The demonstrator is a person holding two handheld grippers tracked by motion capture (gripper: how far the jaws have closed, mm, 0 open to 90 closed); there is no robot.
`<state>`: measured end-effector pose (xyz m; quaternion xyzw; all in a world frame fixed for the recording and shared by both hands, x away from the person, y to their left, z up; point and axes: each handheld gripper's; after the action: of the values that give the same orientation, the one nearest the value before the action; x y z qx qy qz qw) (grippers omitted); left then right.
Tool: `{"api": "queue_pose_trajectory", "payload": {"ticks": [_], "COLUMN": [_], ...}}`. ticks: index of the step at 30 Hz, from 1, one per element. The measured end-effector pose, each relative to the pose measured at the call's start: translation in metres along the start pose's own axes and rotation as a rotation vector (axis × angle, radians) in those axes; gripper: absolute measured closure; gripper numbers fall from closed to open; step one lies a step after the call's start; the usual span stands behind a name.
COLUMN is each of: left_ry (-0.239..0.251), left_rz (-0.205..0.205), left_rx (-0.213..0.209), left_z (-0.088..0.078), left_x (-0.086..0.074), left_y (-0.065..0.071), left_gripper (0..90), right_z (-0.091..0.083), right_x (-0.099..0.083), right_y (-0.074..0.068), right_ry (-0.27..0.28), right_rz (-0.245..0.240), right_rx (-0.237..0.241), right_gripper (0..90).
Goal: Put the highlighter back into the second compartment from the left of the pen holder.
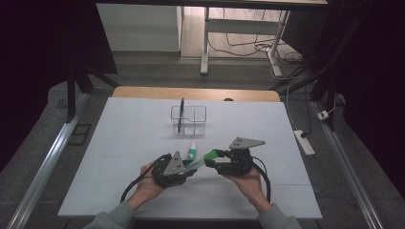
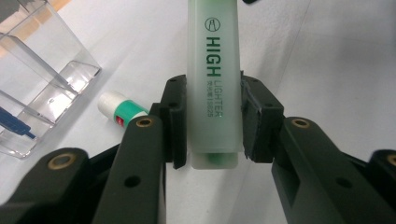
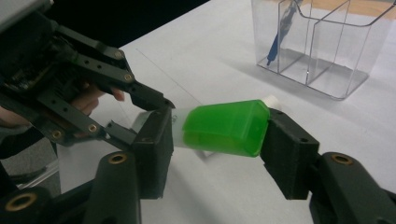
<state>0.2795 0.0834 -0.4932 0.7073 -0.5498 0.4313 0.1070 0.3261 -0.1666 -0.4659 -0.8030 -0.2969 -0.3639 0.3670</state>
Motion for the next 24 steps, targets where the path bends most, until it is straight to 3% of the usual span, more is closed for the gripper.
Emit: {"api": "queue_pose_trajectory", "payload": {"ticks": [9,13,24], "left_ry": [-0.033,-0.042,-0.030], "left_rz": [0.013,0.012,0.011], "left_rx": [0.013,-0.001,-0.011], "left_z": [0.0066,0.0082,0.0049], "left_x": [0.0006,0.0000,0.0007], "left_y": [0.0033,0.0033,0.0035], "left_gripper": [64.9,64.9,64.9], "right_z": [-0.0025,-0.0037,-0.0067], "right_x": [0.0007,0.0015,0.0035], "right_y": [0.0011,0.0000,-0.0023], "right_ry": [0.018,0.019,0.039], "right_rz": [0.007,-0.013,-0.004], "right_rx": [0.037,0.073,0.187], "right_gripper": [57.2,61.0,68.0]}}
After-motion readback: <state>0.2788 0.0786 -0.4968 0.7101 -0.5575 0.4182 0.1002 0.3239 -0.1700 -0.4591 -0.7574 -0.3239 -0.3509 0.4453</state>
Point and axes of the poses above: each handheld gripper's, and its own axes: z roughly forward along the jaws, x roughly out of its top, y roughly to its right, and after that the axes turned 10 degrees about z, right-handed
